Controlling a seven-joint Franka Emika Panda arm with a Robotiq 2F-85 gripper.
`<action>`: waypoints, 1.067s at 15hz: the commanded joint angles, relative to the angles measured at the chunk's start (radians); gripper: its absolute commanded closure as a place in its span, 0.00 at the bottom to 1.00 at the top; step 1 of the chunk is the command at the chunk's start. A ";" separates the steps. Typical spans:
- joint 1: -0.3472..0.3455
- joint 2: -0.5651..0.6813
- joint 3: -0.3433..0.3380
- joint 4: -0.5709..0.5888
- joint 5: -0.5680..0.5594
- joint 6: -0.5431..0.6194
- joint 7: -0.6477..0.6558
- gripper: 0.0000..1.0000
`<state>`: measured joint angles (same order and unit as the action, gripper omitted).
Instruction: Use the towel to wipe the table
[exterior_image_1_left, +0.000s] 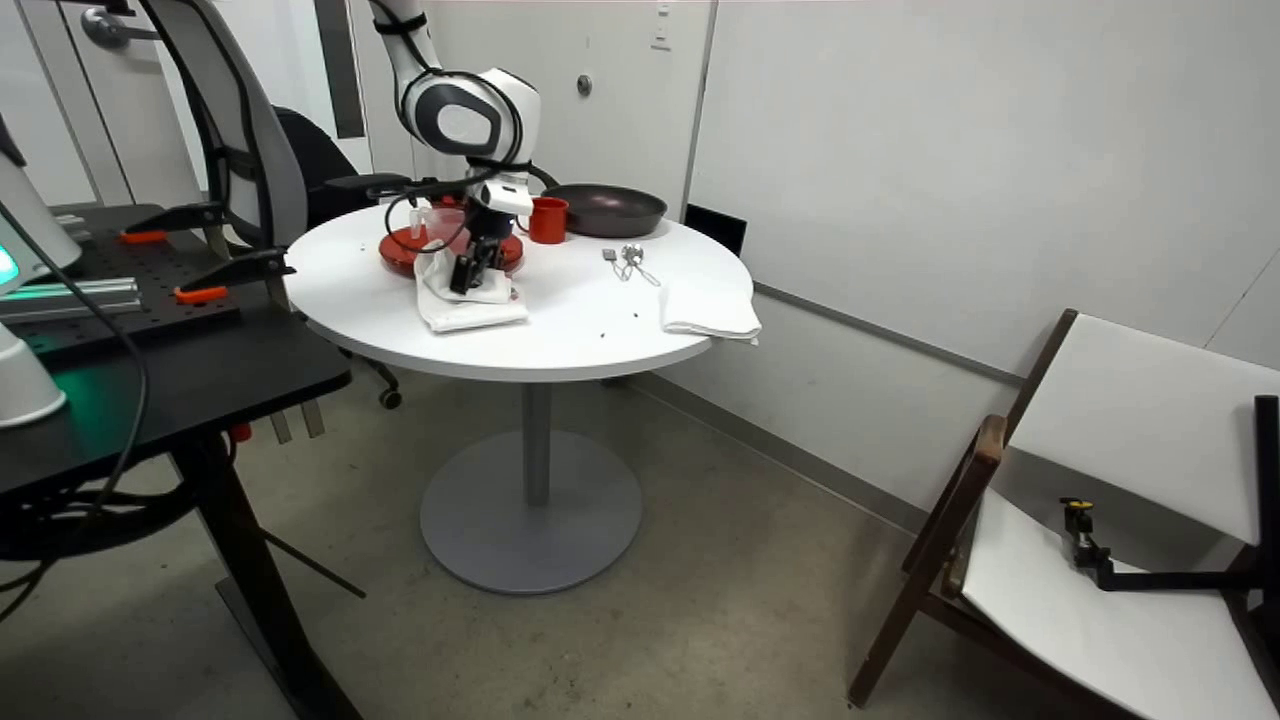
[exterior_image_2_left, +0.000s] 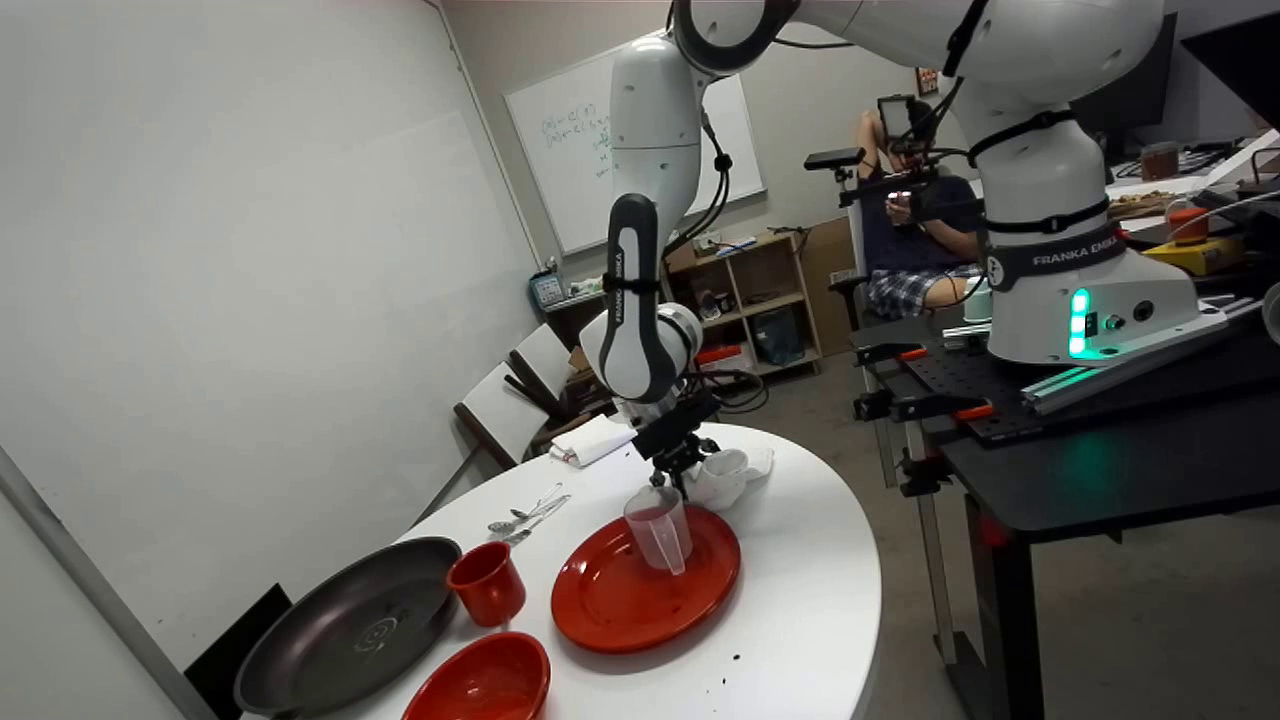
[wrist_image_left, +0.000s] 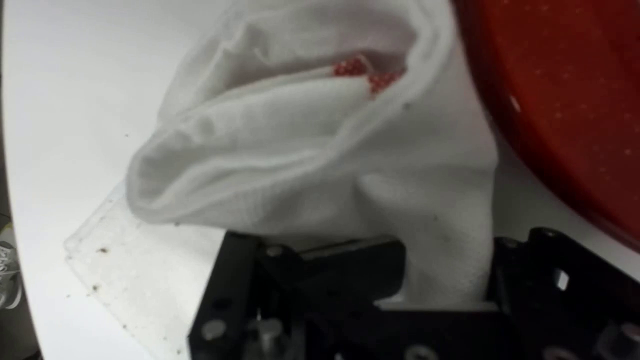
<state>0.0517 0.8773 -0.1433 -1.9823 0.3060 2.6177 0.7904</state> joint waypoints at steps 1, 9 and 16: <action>-0.004 0.073 0.013 0.094 -0.004 0.020 -0.002 1.00; 0.003 0.123 -0.009 0.187 -0.017 0.024 0.013 1.00; 0.010 0.188 -0.044 0.311 -0.024 0.028 0.046 1.00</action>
<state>0.0540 0.9800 -0.1675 -1.7634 0.3015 2.6191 0.7972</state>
